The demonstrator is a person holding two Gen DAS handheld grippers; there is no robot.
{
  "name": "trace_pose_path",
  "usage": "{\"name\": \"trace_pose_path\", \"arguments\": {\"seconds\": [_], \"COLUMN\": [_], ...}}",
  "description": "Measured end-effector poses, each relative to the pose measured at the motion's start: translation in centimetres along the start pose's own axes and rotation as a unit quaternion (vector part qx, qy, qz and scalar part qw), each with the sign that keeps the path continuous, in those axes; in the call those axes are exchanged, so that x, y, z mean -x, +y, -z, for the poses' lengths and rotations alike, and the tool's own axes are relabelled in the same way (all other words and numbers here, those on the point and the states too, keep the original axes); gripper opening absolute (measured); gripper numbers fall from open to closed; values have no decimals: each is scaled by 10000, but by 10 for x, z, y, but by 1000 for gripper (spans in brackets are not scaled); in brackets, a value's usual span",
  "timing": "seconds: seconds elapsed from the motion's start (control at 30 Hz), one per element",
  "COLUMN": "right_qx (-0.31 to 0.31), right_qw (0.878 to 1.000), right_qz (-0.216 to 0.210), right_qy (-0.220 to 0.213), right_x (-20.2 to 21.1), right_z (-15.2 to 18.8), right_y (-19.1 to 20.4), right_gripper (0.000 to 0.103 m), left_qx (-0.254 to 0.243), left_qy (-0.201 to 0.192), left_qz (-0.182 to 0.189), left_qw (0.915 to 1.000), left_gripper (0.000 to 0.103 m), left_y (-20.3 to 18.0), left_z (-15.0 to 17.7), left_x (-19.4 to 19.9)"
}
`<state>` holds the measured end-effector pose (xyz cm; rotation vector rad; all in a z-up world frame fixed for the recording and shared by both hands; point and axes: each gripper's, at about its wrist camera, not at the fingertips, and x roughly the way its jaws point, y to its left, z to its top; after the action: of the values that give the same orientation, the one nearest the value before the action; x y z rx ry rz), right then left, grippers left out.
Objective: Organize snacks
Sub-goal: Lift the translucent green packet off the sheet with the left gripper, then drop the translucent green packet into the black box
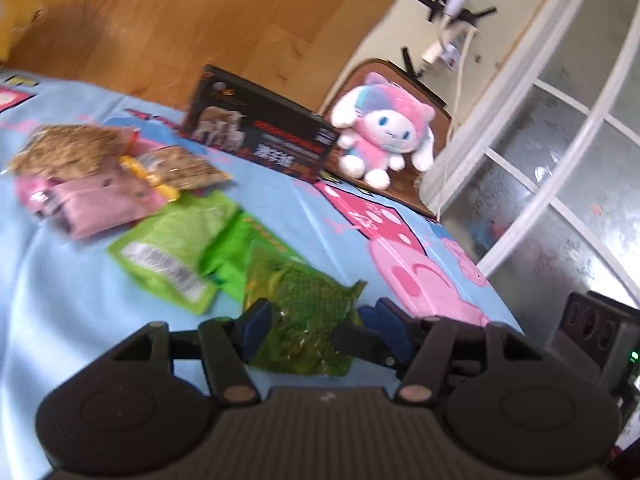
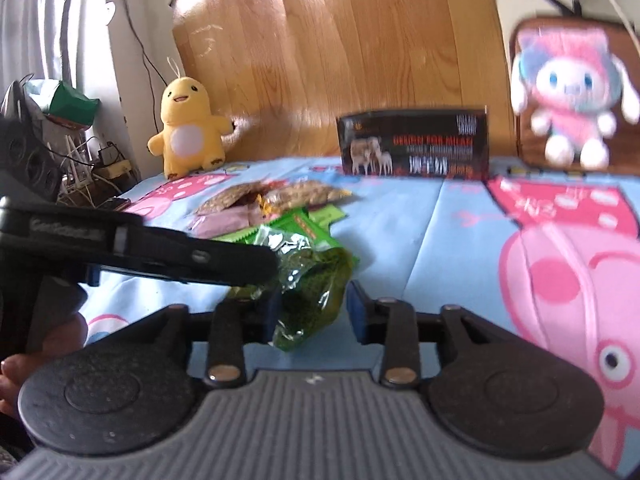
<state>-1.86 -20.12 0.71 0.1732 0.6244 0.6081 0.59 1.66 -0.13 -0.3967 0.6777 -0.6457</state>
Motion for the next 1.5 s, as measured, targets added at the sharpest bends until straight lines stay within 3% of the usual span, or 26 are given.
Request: {"name": "trace_pose_path", "arguments": {"seconds": [0.13,0.23,0.3,0.47,0.5,0.57,0.7,0.77,0.9,1.0,1.03,1.1,1.23,1.5], "right_qx": [-51,-80,-135,-189,-201,-190,-62,14,519,1032,1125,1133,1274,2088], "right_qw": [9999,9998,9997,9993,9991,9991,9991,9991,9971,9937,9930,9932,9918,9701], "right_qz": [-79,-107,-153,-251,-280,-284,-304,-315,-416,-321,-229,-14,61,651], "right_qy": [56,113,147,224,247,258,300,297,368,311,284,258,-34,-1050], "right_x": [0,-1,-1,-6,-6,-7,-10,-11,-15,-16,-16,-17,-11,-20], "right_z": [1,0,0,-3,-3,-3,-5,-5,-4,-1,0,-1,-2,-39], "right_y": [1,-5,-7,-17,-17,-16,-15,-12,3,18,21,20,20,23], "right_gripper": [40,41,41,41,43,44,49,51,80,76,69,45,38,33], "left_qx": [143,161,157,221,207,159,335,545,1063,989,966,910,907,-3], "left_qy": [8,-110,-148,263,228,352,346,371,490,461,440,367,305,-201], "left_qz": [-59,-147,-142,98,126,252,340,337,623,621,638,602,789,765], "left_qw": [9999,9997,9997,9994,9994,9989,9983,9973,9912,9921,9923,9934,9923,9969], "left_gripper": [59,68,68,67,64,44,21,16,12,11,11,12,12,12], "left_y": [9,12,14,22,21,18,21,27,37,31,29,26,23,-9], "left_z": [-3,-7,-9,-7,-5,-3,-4,-5,-4,-7,-8,-12,-21,-83], "left_x": [2,6,9,-8,-9,-14,-11,-8,-9,-9,-9,-5,-1,1]}}
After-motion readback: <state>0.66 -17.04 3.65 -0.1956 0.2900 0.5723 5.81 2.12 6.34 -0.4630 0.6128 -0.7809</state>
